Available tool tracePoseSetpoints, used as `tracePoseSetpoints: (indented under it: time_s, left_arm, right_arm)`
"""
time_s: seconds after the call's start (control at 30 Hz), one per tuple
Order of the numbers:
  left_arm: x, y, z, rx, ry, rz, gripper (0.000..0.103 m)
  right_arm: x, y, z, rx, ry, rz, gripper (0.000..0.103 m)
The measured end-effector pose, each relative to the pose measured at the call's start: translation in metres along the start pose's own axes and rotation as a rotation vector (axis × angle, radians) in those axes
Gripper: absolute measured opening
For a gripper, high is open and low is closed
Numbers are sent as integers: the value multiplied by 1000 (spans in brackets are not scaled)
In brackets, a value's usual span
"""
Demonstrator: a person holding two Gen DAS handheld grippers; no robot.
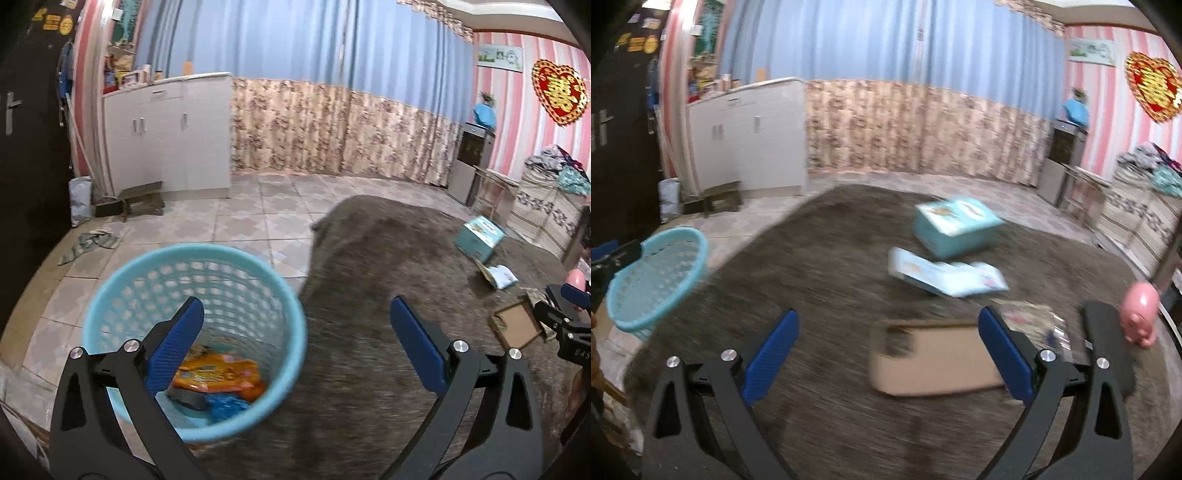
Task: Collect trash
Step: 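Withdraw both grippers from the basket back over the rug, then grasp the printed snack package with the right gripper while the left gripper grasps the paper booklet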
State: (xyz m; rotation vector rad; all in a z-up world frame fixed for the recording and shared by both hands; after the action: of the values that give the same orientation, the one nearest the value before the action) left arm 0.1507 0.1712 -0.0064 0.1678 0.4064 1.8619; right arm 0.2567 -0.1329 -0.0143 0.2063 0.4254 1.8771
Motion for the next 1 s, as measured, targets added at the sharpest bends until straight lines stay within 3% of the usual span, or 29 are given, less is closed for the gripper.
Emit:
tracePoseSetpoints:
  time_s: [0.3, 0.57, 0.6, 0.67, 0.73, 0.83, 1.0]
  left_arm:
    - [-74, -18, -21, 57, -58, -90, 97]
    - [-117, -32, -33, 92, -126, -137, 97]
    - [-121, -34, -33, 95, -136, -141, 97]
    - [-132, -37, -32, 96, -158, -152, 97]
    - [-142, -42, -28, 94, -167, -166, 97]
    - [-158, -51, -22, 97, -170, -195, 97]
    - [-191, -68, -15, 106, -189, -233, 97]
  right_arm:
    - [-120, -14, -47, 109, -72, -179, 96]
    - [-187, -34, -56, 141, -198, -215, 94]
    - [-191, -38, -57, 144, -201, -209, 91]
    - [-196, -48, -57, 158, -203, -190, 74]
    - [-193, -53, -55, 171, -207, -177, 69]
    - [-189, -63, -55, 186, -203, -132, 53]
    - [-181, -71, -62, 217, -172, -120, 44]
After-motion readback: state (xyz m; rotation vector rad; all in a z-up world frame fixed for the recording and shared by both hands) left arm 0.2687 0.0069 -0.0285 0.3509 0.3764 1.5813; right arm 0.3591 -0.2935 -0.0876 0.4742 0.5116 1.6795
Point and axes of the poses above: each gripper's, at about its wrist camera, not at the fingertips, and y roughly against the way its jaws point, x to its left, z to its top, the point moved 3 cm from there along -y, roughly the way its jaws point, and after that the axes turned 11 degrees about -x, right-handed, at the moved point
